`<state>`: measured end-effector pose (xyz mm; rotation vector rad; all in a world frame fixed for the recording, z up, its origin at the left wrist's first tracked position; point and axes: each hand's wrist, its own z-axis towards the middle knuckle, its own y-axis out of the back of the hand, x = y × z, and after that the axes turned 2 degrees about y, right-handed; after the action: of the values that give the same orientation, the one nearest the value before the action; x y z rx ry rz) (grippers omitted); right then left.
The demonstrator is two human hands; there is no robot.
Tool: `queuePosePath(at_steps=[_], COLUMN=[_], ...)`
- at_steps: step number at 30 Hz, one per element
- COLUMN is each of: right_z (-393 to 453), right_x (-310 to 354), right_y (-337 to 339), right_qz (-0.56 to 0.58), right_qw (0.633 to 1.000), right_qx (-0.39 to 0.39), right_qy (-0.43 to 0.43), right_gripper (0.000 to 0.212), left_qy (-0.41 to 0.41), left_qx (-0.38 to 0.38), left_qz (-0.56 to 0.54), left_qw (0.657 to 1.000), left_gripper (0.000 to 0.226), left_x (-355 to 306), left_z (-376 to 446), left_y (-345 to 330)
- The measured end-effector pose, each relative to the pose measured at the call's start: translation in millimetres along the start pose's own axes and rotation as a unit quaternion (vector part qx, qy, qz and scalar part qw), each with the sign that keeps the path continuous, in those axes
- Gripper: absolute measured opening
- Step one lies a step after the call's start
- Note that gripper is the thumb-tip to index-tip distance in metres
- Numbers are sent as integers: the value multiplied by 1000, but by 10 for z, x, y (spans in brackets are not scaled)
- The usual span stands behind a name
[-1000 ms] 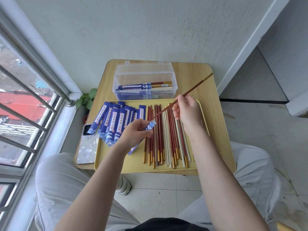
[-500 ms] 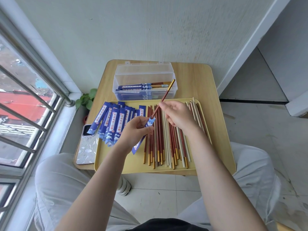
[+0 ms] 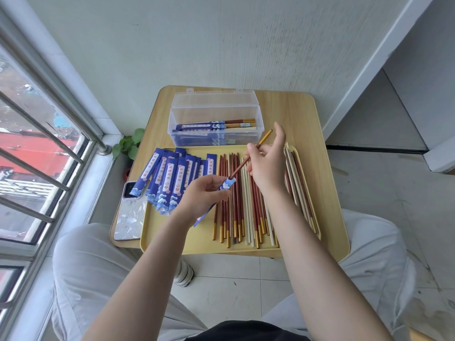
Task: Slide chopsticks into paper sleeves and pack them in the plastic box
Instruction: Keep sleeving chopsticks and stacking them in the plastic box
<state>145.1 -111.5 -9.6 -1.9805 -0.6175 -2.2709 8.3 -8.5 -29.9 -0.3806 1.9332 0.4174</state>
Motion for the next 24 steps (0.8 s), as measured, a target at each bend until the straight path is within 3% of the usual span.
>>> queuePosePath(at_steps=[2, 5, 8, 10, 12, 14, 17, 20, 24], right_z=[-38, -70, -34, -36, -110, -228, -322, -355, -386], right_x=[-10, -46, -135, -172, -225, -274, -277, -255, -254], right_y=[-10, -38, -43, -13, -12, -60, -151, -217, -248], right_qz=[-7, -57, -68, -152, -291, -393, -479, -502, -464], right_qw=[999, 993, 994, 982, 938, 884, 834, 825, 847], right_qx=[33, 101, 84, 100, 178, 243, 262, 249, 234], right_qy=[11, 24, -24, -53, -67, -73, -76, -76, -113], right_gripper=[72, 58, 48, 32, 17, 25, 25, 19, 25], left_qy=[-1, -1, 16, 32, 51, 76, 107, 119, 128], left_qx=[-3, -11, -44, -68, -81, -84, -92, -102, -100], left_qz=[-21, -20, -28, -29, -20, -6, 20, 47, 43], left_qw=[1000, 1000, 999, 997, 995, 994, 990, 986, 986], left_gripper=[23, 18, 20, 23, 24, 25, 26, 31, 35], left_x=[-20, -40, 16, 72, 130, 182, 261, 348, 380], left_z=[-1, 3, 15, 38, 73, 107, 148, 178, 200], left_y=[-24, -55, -25, 12, 38, 33, -19, -64, -102])
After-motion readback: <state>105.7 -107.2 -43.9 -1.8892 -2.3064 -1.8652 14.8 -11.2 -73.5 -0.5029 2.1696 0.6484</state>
